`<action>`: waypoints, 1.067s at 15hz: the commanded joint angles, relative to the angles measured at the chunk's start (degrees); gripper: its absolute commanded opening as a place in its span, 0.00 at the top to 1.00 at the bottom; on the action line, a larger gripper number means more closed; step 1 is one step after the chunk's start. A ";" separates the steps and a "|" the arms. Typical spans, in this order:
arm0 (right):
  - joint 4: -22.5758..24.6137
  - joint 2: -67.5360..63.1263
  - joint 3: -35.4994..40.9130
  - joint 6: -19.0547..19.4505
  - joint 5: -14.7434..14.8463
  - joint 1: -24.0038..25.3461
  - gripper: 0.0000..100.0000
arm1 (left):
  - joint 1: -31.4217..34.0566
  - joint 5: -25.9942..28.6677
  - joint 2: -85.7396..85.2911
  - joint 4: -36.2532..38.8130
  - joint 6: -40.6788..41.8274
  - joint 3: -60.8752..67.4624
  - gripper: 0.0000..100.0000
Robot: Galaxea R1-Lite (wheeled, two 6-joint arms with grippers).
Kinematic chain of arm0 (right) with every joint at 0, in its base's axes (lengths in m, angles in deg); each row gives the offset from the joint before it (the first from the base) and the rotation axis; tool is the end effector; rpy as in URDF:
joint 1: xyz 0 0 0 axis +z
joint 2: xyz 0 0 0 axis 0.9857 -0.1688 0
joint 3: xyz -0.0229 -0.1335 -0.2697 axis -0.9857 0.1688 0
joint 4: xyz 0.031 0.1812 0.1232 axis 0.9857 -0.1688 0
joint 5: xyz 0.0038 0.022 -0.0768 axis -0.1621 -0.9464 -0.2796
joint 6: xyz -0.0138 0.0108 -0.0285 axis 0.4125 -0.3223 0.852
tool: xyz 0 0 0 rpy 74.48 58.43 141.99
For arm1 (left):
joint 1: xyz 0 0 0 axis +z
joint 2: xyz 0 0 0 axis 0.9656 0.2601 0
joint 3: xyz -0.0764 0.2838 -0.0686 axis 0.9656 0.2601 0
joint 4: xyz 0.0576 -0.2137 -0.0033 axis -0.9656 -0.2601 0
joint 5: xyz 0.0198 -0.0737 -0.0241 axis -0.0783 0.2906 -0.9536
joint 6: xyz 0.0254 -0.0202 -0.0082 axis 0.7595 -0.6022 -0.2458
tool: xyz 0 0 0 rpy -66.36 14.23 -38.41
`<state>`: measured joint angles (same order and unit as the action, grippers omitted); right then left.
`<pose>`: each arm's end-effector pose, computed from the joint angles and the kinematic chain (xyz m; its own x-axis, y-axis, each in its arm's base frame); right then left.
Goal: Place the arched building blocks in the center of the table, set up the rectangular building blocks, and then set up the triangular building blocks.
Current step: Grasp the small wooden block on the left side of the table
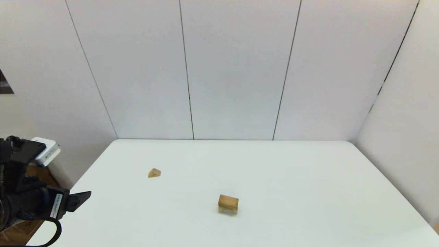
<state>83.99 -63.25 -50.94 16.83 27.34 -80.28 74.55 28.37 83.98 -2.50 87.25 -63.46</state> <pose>0.0174 0.0001 0.0766 0.9993 0.0020 -0.0364 -0.0021 1.0000 -0.0011 0.1932 0.0027 0.1308 0.7554 0.1144 -0.6452 0.0365 0.9758 0.2157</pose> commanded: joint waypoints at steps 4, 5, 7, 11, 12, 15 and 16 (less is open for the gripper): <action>-0.03 -0.10 -0.02 0.01 0.02 0.00 0.00 | 1.26 -0.36 22.15 23.40 1.72 -1.66 0.00; -0.03 -0.10 0.07 0.01 -0.07 0.00 0.00 | 1.61 -0.88 25.05 27.88 2.16 -1.84 0.00; -0.03 -0.10 0.07 0.01 -0.07 0.00 0.00 | 1.61 -1.06 28.83 28.50 2.43 -2.19 0.00; -0.03 -0.10 -0.02 0.01 -0.07 0.00 0.00 | 1.61 0.87 34.98 25.51 2.60 -7.29 0.00; -0.03 -0.10 0.07 0.01 -0.07 0.00 0.00 | 1.70 0.96 36.04 22.35 2.69 -9.84 0.00; -0.03 -0.10 -0.02 0.01 -0.07 0.00 0.00 | 3.45 5.88 38.32 10.92 7.88 -18.54 0.00; -0.03 -0.10 -0.02 0.01 0.02 0.00 0.00 | 4.60 8.26 39.29 8.46 10.86 -21.00 0.00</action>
<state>83.99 -63.27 -50.91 16.83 27.35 -80.28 76.90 32.18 120.14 12.03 93.18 -78.76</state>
